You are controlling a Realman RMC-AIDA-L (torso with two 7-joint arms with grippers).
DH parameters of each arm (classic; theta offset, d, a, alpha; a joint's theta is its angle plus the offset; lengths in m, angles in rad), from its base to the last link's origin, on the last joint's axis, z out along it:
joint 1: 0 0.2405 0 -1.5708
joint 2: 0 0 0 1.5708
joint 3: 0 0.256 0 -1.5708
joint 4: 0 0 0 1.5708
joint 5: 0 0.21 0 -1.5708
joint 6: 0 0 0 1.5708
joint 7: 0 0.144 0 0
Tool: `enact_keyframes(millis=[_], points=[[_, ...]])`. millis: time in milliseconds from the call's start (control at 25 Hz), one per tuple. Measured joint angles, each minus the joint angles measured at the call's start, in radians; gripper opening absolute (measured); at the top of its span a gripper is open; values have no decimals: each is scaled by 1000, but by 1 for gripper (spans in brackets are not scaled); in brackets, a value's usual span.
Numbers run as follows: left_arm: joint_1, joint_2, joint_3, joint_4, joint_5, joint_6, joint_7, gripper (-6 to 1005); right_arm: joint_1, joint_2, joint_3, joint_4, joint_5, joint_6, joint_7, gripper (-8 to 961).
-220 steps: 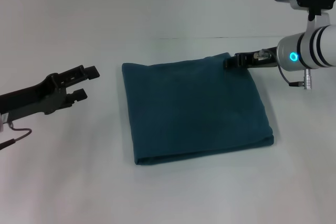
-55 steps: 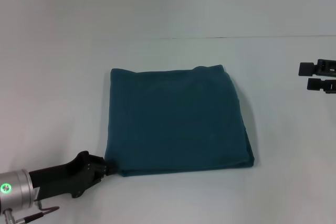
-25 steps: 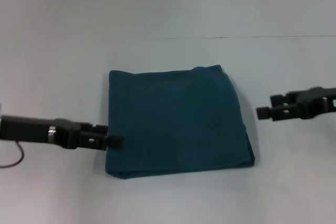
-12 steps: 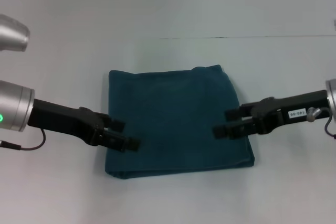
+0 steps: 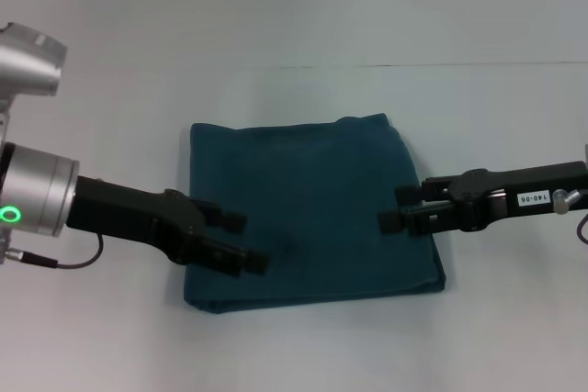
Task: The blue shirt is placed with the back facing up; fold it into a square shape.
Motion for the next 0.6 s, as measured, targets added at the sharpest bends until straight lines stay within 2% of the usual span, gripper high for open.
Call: enact_keyframes(millis=[280,600], points=[[2,-21,9,10,10,-17,40,937,1,1,6,9,1,40,-7,914],[6,-23,3,10,10,-43,29,937,10,18,-2,20,20,84,-43,915]])
